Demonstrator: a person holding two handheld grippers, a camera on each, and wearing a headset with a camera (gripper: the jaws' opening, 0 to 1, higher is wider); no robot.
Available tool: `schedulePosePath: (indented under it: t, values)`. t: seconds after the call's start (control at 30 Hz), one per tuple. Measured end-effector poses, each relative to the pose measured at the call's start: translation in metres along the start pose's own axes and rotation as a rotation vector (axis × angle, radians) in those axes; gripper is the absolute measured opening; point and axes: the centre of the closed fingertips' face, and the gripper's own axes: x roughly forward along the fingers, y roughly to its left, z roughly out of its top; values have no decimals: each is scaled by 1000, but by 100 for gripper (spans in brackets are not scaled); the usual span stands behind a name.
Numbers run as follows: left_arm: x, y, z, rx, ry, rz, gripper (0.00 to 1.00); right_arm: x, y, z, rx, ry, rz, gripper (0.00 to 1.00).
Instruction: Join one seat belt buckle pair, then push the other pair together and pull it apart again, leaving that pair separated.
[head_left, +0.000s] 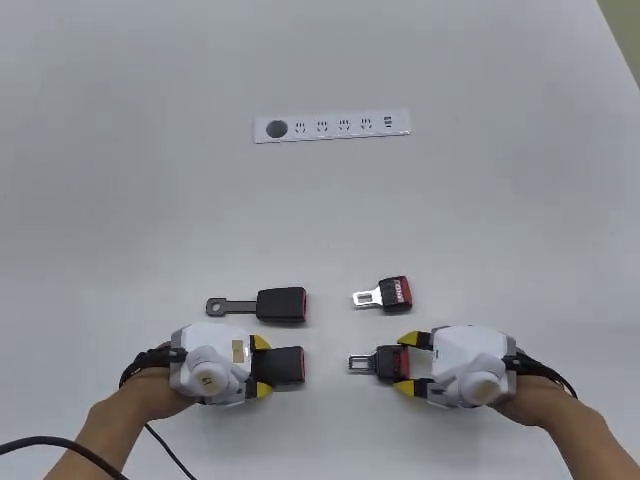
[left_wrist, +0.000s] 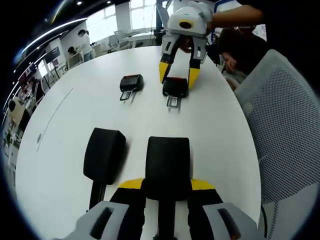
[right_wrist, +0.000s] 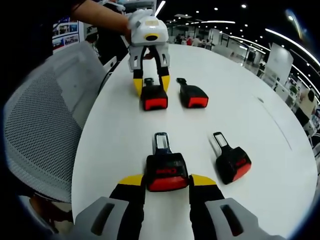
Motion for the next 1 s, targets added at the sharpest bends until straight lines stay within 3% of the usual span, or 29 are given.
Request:
schedulePosePath:
  t: [1.0]
  values:
    - [-1,0,1,-12,-2,-12,33,26,9,34,-41,-18,54,30]
